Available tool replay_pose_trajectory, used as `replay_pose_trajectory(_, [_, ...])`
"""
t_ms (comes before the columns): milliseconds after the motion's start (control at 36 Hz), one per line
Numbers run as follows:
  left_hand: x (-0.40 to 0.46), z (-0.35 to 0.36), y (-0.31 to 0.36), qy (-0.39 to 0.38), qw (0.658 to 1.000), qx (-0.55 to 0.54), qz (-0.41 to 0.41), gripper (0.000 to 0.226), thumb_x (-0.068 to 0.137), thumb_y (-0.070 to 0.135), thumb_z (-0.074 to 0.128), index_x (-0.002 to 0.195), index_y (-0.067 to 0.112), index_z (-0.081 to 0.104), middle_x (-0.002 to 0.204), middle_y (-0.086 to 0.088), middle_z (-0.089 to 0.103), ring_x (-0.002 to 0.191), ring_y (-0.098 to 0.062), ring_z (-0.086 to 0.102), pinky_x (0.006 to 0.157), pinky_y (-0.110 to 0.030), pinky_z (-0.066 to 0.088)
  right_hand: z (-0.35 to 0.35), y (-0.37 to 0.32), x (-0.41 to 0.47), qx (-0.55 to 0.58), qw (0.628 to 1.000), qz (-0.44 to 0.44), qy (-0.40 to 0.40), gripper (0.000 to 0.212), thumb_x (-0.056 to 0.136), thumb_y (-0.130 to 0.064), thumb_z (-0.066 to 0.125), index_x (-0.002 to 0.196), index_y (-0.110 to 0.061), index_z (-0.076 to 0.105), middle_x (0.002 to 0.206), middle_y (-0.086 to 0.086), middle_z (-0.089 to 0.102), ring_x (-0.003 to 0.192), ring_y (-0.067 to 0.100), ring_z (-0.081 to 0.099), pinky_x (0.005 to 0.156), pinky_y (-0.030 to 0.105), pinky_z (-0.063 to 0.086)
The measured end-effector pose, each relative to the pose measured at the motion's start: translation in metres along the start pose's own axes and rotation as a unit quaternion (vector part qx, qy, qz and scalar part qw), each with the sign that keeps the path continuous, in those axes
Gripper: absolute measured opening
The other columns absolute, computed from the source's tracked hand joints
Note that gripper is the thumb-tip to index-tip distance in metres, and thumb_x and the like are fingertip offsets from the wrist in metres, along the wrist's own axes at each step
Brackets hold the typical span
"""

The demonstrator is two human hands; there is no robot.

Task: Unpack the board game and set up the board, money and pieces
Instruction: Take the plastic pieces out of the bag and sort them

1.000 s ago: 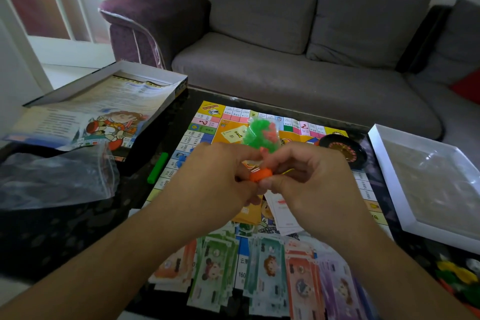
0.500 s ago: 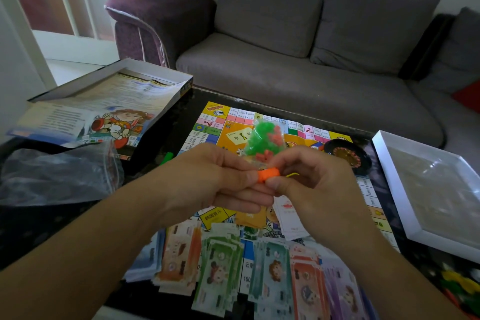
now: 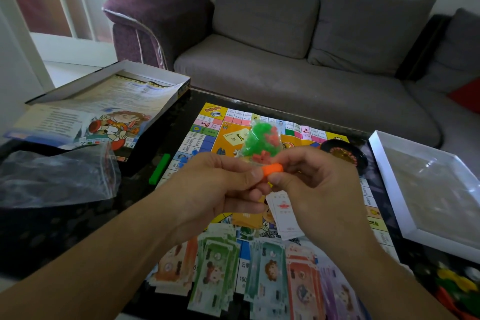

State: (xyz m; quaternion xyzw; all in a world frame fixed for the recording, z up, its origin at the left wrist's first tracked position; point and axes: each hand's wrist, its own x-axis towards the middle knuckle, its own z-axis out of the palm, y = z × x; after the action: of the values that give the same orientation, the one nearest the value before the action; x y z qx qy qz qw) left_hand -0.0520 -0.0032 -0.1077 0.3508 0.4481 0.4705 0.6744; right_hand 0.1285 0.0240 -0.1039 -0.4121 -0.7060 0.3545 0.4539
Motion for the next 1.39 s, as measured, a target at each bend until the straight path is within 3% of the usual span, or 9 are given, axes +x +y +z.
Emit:
replay_pose_trajectory(583, [-0.005, 0.000, 0.005, -0.061, 0.998, -0.014, 0.029, 0.024, 0.088, 0.007, 0.067, 0.102, -0.009, 0.077, 0.090, -0.022, 0.074, 0.068, -0.019, 0.071, 0.068, -0.030, 0.063, -0.010, 0.001, 0.005, 0.086, 0.995, 0.011, -0.042, 0.020, 0.086, 0.006, 0.075, 0.096, -0.011, 0.080, 0.091, 0.005, 0.080, 0.089, 0.022, 0.077, 0.081, 0.030, 0.063])
replay_pose_trajectory(750, [-0.003, -0.001, 0.011, -0.085, 0.996, -0.005, -0.002, 0.021, 0.095, 0.009, 0.065, 0.104, -0.003, 0.078, 0.097, -0.021, 0.075, 0.071, -0.019, 0.070, 0.070, -0.034, 0.063, -0.007, 0.006, 0.007, 0.005, 0.999, -0.008, -0.051, 0.028, 0.089, -0.004, 0.077, 0.106, -0.025, 0.082, 0.102, -0.005, 0.078, 0.100, 0.016, 0.073, 0.084, 0.026, 0.060])
replay_pose_trajectory(861, [-0.002, -0.005, 0.015, -0.110, 0.993, -0.008, -0.032, 0.028, 0.093, 0.026, 0.065, 0.102, 0.001, 0.075, 0.090, -0.015, 0.071, 0.066, -0.017, 0.064, 0.061, -0.031, 0.060, -0.001, 0.009, 0.008, -0.019, 0.998, -0.024, -0.057, 0.025, 0.090, -0.010, 0.078, 0.106, -0.029, 0.082, 0.106, -0.009, 0.075, 0.108, 0.013, 0.070, 0.091, 0.043, 0.059])
replay_pose_trajectory(944, [0.000, -0.012, 0.016, -0.106, 0.993, 0.047, -0.036, 0.029, 0.102, 0.029, 0.059, 0.097, 0.002, 0.070, 0.082, -0.010, 0.063, 0.060, -0.012, 0.055, 0.052, -0.023, 0.053, 0.006, 0.008, 0.006, -0.045, 0.993, -0.024, -0.104, 0.018, 0.096, -0.013, 0.072, 0.104, -0.026, 0.082, 0.111, -0.013, 0.073, 0.116, -0.006, 0.061, 0.097, 0.037, 0.056])
replay_pose_trajectory(1028, [0.005, -0.023, 0.019, -0.054, 0.995, 0.075, -0.043, 0.031, 0.107, 0.021, 0.052, 0.112, -0.005, 0.067, 0.075, -0.006, 0.058, 0.055, -0.010, 0.044, 0.047, -0.020, 0.040, 0.014, 0.008, 0.004, -0.062, 0.988, 0.029, -0.138, 0.040, 0.100, -0.023, 0.068, 0.135, -0.044, 0.067, 0.124, -0.024, 0.068, 0.118, -0.006, 0.061, 0.097, 0.031, 0.055])
replay_pose_trajectory(1083, [0.011, -0.036, 0.024, 0.015, 0.994, 0.091, -0.049, 0.026, 0.106, 0.018, 0.053, 0.112, -0.003, 0.067, 0.070, -0.004, 0.056, 0.052, -0.009, 0.039, 0.044, -0.020, 0.033, 0.018, 0.012, 0.005, -0.059, 0.986, 0.076, -0.134, 0.052, 0.100, -0.027, 0.069, 0.142, -0.053, 0.055, 0.126, -0.030, 0.066, 0.113, -0.005, 0.063, 0.093, 0.033, 0.058])
replay_pose_trajectory(1167, [0.023, -0.060, 0.034, 0.157, 0.981, 0.097, -0.063, 0.015, 0.102, 0.017, 0.053, 0.097, 0.006, 0.062, 0.062, 0.000, 0.046, 0.048, -0.011, 0.032, 0.040, -0.021, 0.028, 0.024, 0.022, 0.009, -0.098, 0.985, 0.102, -0.102, 0.035, 0.099, -0.027, 0.070, 0.123, -0.051, 0.062, 0.112, -0.027, 0.069, 0.101, 0.001, 0.068, 0.086, 0.040, 0.062])
replay_pose_trajectory(1250, [0.028, -0.082, 0.041, 0.254, 0.958, 0.106, -0.077, 0.020, 0.104, 0.020, 0.048, 0.086, 0.012, 0.054, 0.059, 0.002, 0.034, 0.050, -0.012, 0.024, 0.044, -0.021, 0.022, 0.033, 0.032, 0.019, -0.139, 0.975, 0.137, -0.105, 0.020, 0.100, -0.025, 0.069, 0.110, -0.042, 0.065, 0.102, -0.016, 0.070, 0.093, 0.006, 0.069, 0.081, 0.040, 0.063])
replay_pose_trajectory(1389, [0.039, -0.097, 0.044, 0.283, 0.954, 0.042, -0.092, 0.025, 0.102, 0.015, 0.041, 0.078, 0.015, 0.048, 0.051, 0.005, 0.030, 0.046, -0.011, 0.022, 0.039, -0.020, 0.021, 0.060, 0.043, 0.041, -0.217, 0.958, 0.130, -0.138, 0.021, 0.104, -0.012, 0.059, 0.116, -0.028, 0.065, 0.104, -0.015, 0.062, 0.092, 0.001, 0.061, 0.069, 0.015, 0.051])
